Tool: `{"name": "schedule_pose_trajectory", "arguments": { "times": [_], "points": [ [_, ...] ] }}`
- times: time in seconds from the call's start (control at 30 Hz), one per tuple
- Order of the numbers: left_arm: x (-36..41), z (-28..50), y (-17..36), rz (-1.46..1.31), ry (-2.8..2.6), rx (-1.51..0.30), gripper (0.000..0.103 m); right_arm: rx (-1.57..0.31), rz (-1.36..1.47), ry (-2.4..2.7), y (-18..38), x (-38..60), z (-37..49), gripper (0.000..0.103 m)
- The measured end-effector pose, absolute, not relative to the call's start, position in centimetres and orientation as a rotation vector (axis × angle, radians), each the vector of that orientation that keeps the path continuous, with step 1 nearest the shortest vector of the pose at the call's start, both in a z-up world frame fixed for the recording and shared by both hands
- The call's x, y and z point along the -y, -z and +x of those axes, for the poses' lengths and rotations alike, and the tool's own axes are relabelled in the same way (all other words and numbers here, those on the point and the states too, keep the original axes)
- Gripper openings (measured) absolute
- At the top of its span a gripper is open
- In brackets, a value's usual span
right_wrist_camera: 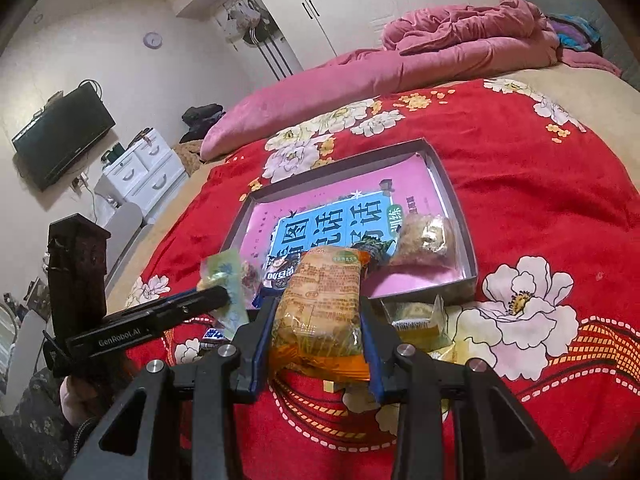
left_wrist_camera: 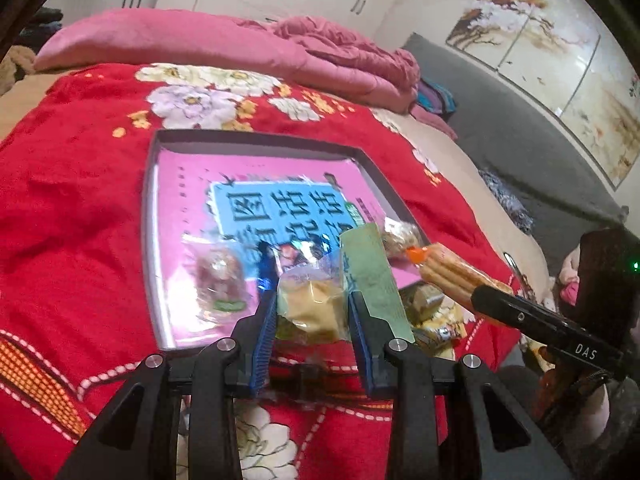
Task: Organize snacks
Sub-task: 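Lift the cake bag with left tool and bread packet with right tool over the tray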
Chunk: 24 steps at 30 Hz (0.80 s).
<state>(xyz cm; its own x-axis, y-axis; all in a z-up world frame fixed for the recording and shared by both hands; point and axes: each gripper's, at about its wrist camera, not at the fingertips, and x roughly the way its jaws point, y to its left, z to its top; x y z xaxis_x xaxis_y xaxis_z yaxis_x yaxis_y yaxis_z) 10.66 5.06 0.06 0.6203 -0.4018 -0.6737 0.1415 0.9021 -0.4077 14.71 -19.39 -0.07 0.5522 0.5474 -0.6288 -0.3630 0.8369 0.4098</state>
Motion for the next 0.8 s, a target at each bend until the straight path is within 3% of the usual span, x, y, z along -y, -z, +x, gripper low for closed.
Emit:
{"name": "schedule_pose_trajectory", "arguments": {
  "times": [0.53,0.8],
  "points": [
    [-11.3,10.8,-0.9,-0.377,0.127,-0.773,0.036,-0.792,0.242,-0.504,-0.8,20.0,15.4,0.039],
    [-10.6,10.9,-0.5,-0.287,0.074,-0.782,0.036,-0.783,0.243,-0.488,-0.9,20.0,15.9,0.039]
  ]
}}
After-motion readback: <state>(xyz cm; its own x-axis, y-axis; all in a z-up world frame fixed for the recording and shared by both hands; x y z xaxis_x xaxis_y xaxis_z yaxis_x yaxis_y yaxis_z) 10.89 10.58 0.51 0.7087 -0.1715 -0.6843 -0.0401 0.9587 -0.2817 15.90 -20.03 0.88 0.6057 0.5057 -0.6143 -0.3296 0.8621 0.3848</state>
